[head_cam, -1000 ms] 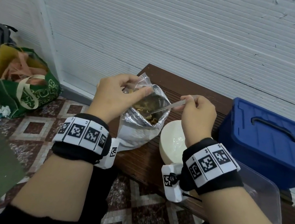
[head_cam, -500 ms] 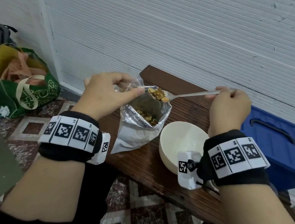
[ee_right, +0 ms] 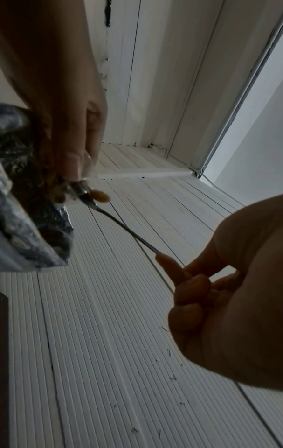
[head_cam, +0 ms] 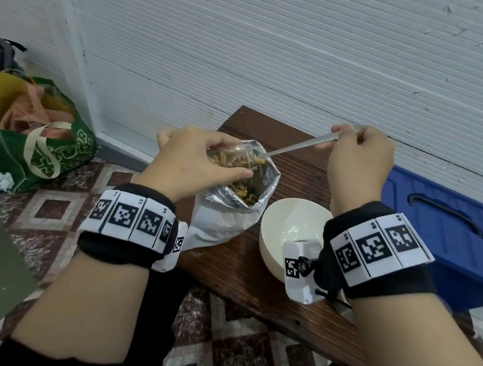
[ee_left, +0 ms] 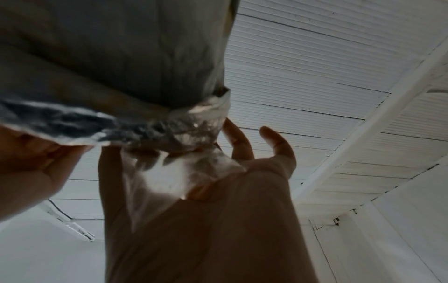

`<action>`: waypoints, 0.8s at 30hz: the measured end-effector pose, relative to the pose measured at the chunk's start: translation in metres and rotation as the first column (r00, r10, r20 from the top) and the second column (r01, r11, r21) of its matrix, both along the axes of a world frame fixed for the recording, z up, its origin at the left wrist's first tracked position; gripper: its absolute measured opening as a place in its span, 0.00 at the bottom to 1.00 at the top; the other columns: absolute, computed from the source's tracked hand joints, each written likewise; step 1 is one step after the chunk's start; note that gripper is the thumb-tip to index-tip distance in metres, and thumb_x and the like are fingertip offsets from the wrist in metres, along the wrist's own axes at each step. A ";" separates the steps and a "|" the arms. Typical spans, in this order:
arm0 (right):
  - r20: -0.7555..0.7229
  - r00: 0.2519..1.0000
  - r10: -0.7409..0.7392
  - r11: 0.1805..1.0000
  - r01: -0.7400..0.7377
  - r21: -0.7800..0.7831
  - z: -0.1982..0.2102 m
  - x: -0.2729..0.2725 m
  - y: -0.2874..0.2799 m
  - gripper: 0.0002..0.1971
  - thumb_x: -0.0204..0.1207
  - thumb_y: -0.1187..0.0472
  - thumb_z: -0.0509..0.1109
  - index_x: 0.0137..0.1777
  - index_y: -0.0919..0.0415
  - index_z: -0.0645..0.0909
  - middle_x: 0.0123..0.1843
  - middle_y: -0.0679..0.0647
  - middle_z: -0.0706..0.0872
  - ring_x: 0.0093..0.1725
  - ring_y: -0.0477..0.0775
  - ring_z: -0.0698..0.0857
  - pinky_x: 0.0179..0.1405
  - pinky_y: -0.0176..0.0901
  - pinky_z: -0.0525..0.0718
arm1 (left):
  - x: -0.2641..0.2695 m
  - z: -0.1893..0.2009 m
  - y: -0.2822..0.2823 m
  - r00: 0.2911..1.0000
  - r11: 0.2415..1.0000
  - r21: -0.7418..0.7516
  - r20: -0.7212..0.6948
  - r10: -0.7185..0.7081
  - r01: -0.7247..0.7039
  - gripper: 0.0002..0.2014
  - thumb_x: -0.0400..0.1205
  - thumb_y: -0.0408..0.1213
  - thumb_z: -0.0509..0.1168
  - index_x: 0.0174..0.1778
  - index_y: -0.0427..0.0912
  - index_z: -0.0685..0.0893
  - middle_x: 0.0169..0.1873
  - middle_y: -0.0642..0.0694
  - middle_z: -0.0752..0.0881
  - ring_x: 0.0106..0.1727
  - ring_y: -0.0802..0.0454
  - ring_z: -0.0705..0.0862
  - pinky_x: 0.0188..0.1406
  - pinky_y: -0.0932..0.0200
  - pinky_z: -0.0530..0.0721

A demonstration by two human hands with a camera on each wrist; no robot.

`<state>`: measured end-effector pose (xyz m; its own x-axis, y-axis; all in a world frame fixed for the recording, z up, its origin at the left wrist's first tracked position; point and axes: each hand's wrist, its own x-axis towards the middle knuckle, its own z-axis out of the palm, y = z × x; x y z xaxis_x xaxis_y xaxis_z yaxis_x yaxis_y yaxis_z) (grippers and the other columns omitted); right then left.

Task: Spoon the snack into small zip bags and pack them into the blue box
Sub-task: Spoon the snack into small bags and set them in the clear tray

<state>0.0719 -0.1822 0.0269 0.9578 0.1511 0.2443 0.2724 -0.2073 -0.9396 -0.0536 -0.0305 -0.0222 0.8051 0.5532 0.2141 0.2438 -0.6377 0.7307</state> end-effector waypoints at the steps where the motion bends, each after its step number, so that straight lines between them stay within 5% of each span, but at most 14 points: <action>1: 0.013 1.000 0.015 1.000 -0.015 0.001 0.000 -0.001 0.001 0.12 0.84 0.62 0.57 0.50 0.59 0.83 0.33 0.51 0.87 0.29 0.31 0.79 0.31 0.18 0.73 | 0.001 0.000 -0.001 1.000 1.000 0.029 -0.011 0.008 -0.007 0.26 0.60 0.71 0.73 0.53 0.68 0.84 0.45 0.65 0.85 0.60 0.56 0.80 0.70 0.49 0.66; 3: 0.051 0.997 0.050 0.999 -0.050 0.011 0.000 -0.004 0.003 0.11 0.85 0.62 0.57 0.49 0.59 0.83 0.37 0.53 0.89 0.29 0.25 0.79 0.31 0.16 0.72 | 0.001 0.002 -0.004 0.999 0.996 0.093 -0.037 0.021 -0.017 0.28 0.63 0.68 0.73 0.58 0.65 0.85 0.50 0.62 0.85 0.62 0.56 0.76 0.59 0.58 0.55; 6: 0.146 0.983 0.109 0.993 -0.113 0.020 0.003 -0.011 0.004 0.11 0.85 0.61 0.58 0.48 0.57 0.82 0.36 0.50 0.87 0.32 0.27 0.81 0.36 0.18 0.73 | 0.002 0.004 -0.009 0.999 0.992 0.123 -0.025 0.022 -0.019 0.25 0.65 0.65 0.74 0.57 0.64 0.84 0.49 0.62 0.85 0.62 0.57 0.76 0.49 0.60 0.52; 10: 0.306 0.936 0.174 0.977 -0.202 0.064 0.004 -0.017 0.005 0.11 0.84 0.60 0.60 0.43 0.46 0.79 0.32 0.41 0.85 0.39 0.50 0.87 0.49 0.44 0.84 | 0.003 0.001 -0.008 1.000 0.999 0.030 0.022 0.022 -0.023 0.19 0.62 0.67 0.74 0.46 0.68 0.81 0.44 0.65 0.83 0.57 0.56 0.80 0.68 0.49 0.64; 12: 0.373 0.910 0.180 0.971 -0.226 0.081 0.006 -0.018 0.003 0.11 0.84 0.60 0.60 0.43 0.45 0.78 0.35 0.41 0.85 0.39 0.54 0.86 0.48 0.52 0.84 | 0.004 -0.001 -0.006 0.998 0.999 -0.037 0.053 0.024 -0.022 0.18 0.59 0.71 0.70 0.40 0.70 0.79 0.41 0.66 0.84 0.53 0.57 0.83 0.67 0.39 0.75; 17: 0.461 0.874 0.152 0.959 -0.244 0.147 0.011 -0.015 -0.001 0.08 0.85 0.62 0.59 0.48 0.57 0.80 0.40 0.46 0.85 0.40 0.46 0.86 0.45 0.34 0.82 | 0.005 -0.007 -0.003 0.987 0.987 -0.144 0.137 0.083 -0.063 0.19 0.59 0.72 0.68 0.38 0.66 0.82 0.38 0.66 0.86 0.50 0.60 0.86 0.65 0.37 0.78; 19: 0.470 0.878 0.086 0.960 -0.199 0.197 0.012 -0.013 -0.003 0.08 0.85 0.62 0.59 0.49 0.58 0.80 0.38 0.41 0.85 0.39 0.45 0.86 0.45 0.37 0.84 | 0.005 -0.008 -0.002 0.984 0.981 -0.181 0.146 0.100 -0.073 0.18 0.61 0.69 0.72 0.39 0.63 0.83 0.40 0.65 0.86 0.51 0.59 0.85 0.63 0.36 0.80; 24: 0.436 0.899 -0.046 0.980 -0.045 0.195 0.005 -0.007 -0.007 0.11 0.84 0.59 0.58 0.42 0.44 0.75 0.33 0.29 0.84 0.37 0.42 0.86 0.47 0.44 0.86 | 0.002 -0.006 -0.001 0.980 0.979 -0.174 0.147 0.136 -0.110 0.14 0.65 0.65 0.74 0.38 0.65 0.83 0.43 0.64 0.86 0.53 0.64 0.83 0.68 0.40 0.78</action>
